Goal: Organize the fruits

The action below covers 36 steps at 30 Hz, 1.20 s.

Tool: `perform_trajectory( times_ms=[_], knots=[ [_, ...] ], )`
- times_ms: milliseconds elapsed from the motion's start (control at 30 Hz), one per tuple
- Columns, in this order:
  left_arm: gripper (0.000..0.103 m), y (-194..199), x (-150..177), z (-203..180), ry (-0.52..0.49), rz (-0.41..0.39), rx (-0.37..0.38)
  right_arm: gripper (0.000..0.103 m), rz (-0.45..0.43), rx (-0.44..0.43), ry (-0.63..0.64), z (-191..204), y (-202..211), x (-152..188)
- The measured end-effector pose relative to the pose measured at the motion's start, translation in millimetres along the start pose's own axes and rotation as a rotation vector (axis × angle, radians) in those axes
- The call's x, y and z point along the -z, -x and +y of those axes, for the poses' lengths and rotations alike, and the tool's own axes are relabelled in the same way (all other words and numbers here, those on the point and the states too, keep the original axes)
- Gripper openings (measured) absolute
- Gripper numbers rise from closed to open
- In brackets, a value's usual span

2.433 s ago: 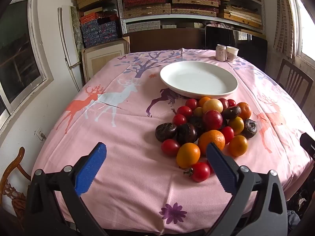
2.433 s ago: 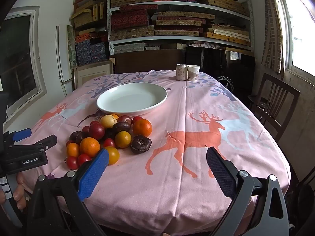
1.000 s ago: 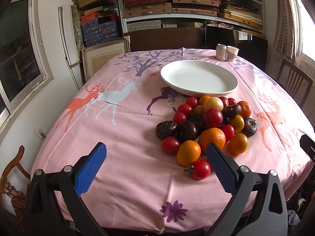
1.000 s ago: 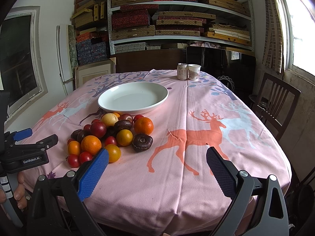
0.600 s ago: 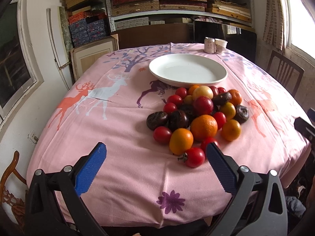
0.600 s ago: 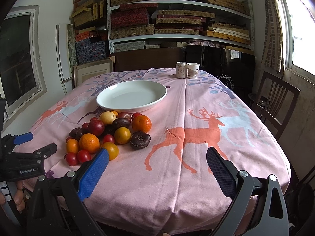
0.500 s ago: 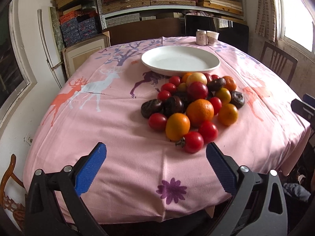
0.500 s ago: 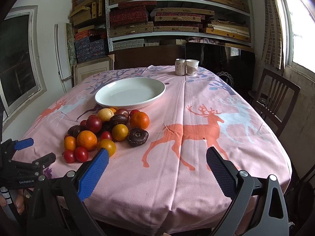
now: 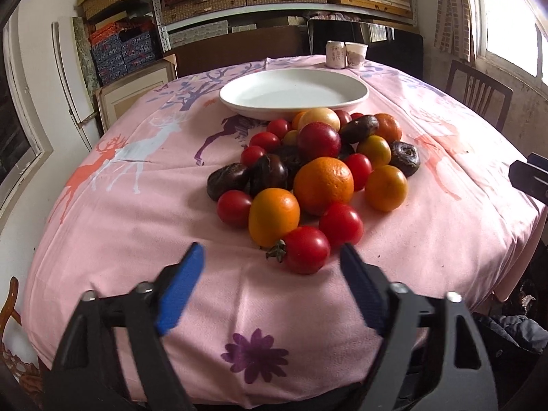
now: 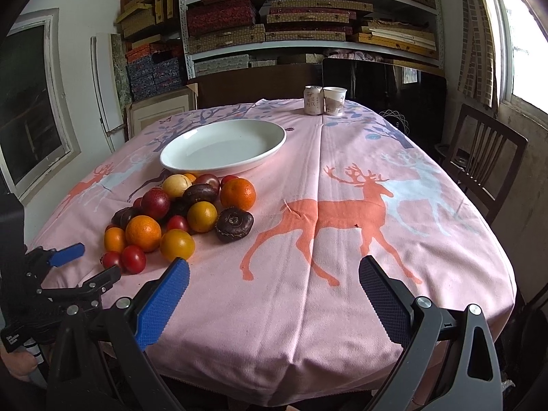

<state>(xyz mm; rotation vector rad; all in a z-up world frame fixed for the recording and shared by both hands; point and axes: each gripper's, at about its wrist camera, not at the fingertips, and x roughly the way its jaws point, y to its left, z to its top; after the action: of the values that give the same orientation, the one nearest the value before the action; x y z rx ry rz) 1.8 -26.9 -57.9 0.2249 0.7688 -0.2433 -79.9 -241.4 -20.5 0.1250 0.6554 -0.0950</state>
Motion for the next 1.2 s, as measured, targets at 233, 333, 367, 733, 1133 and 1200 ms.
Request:
perform_trajectory(
  times_ms=[233,333,367,733,1133,1200],
  knots=[
    [0.046,-4,4,3,0.038,-0.013,0.087,0.099,0.012,-0.004,-0.005,-4,-5,0],
    [0.035,-2,7,-7,0.006,-0.034,0.082,0.099,0.026,-0.009,-0.008,-5,-9,1],
    [0.035,-2,7,-7,0.005,-0.039,0.084,0.099,0.031,-0.012,-0.01,-5,-10,1],
    [0.033,33,0,17,0.046,-0.142,0.058,0.092,0.126,-0.232,0.066,28,-43,-1],
    [0.033,26,6,44,0.115,-0.096,0.032,0.044,0.23,-0.313,0.154,84,-97,-7],
    [0.033,26,7,44,0.114,-0.096,0.033,0.038,0.227,-0.304,0.154,83,-99,-9]
  ],
)
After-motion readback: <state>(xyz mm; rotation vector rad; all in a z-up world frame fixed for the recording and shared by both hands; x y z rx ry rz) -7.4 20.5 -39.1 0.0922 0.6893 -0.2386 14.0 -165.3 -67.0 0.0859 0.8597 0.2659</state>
